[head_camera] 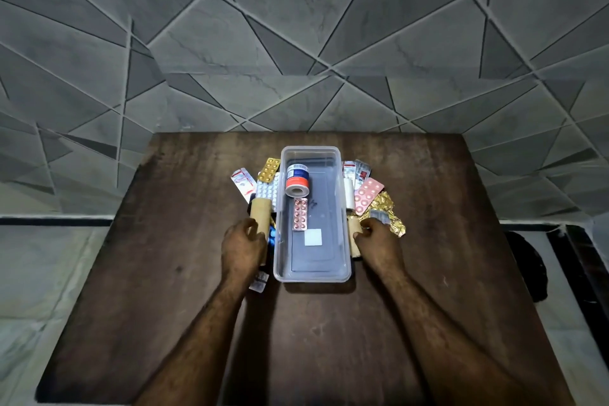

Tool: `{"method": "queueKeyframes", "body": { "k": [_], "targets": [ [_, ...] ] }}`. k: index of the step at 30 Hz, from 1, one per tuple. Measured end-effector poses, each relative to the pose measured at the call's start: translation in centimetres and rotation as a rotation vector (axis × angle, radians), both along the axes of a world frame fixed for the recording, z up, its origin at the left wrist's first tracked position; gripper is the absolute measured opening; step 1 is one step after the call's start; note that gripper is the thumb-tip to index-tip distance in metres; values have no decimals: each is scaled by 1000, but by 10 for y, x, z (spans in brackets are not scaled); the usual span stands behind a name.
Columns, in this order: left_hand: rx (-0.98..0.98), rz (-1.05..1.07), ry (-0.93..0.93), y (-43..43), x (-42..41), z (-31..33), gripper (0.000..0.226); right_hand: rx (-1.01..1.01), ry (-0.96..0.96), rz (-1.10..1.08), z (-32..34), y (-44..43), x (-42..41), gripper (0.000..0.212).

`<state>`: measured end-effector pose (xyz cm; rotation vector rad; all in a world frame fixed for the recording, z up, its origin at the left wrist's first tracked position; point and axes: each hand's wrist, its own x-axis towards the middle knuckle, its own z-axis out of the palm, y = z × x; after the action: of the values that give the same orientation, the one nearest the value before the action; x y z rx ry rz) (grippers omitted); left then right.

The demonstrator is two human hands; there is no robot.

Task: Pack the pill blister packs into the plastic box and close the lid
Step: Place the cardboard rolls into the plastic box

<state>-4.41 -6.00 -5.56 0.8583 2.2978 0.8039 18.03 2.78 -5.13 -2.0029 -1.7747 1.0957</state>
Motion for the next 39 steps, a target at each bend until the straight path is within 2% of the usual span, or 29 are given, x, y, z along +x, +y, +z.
{"method": "queueKeyframes", "body": {
  "k": [5, 12, 16, 19, 22, 25, 29, 31, 36, 39],
  "targets": [
    [-77, 15, -10, 7, 1, -9, 47, -34, -49, 8, -15, 8, -5, 25],
    [-124, 86, -35, 18, -3, -9, 44, -43, -65, 14, -12, 12, -9, 28],
    [-42, 125, -40, 19, -13, 5, 45, -48, -81, -39, 0, 16, -3, 33],
    [99, 126, -62, 22, -17, 26, 48, 0, 4, -142, 20, 22, -3, 39],
    [144, 73, -106, 29, -7, 47, 52, 90, 80, -185, 39, 26, -12, 43],
    [76, -68, -128, 34, 17, 56, 63, 117, 81, -79, 48, 17, -28, 57],
    [-88, -293, -20, 33, 49, 55, 77, 63, -88, 170, 46, -2, -44, 65],
    [-145, -336, -10, 32, 59, 53, 72, 47, -172, 262, 41, -10, -50, 58],
    [-243, -330, 14, 35, 70, 45, 44, 112, -340, 382, 37, -16, -61, 37],
    [-315, -362, 26, 43, 69, 36, 44, 171, -434, 452, 39, -14, -67, 32]
  ]
}}
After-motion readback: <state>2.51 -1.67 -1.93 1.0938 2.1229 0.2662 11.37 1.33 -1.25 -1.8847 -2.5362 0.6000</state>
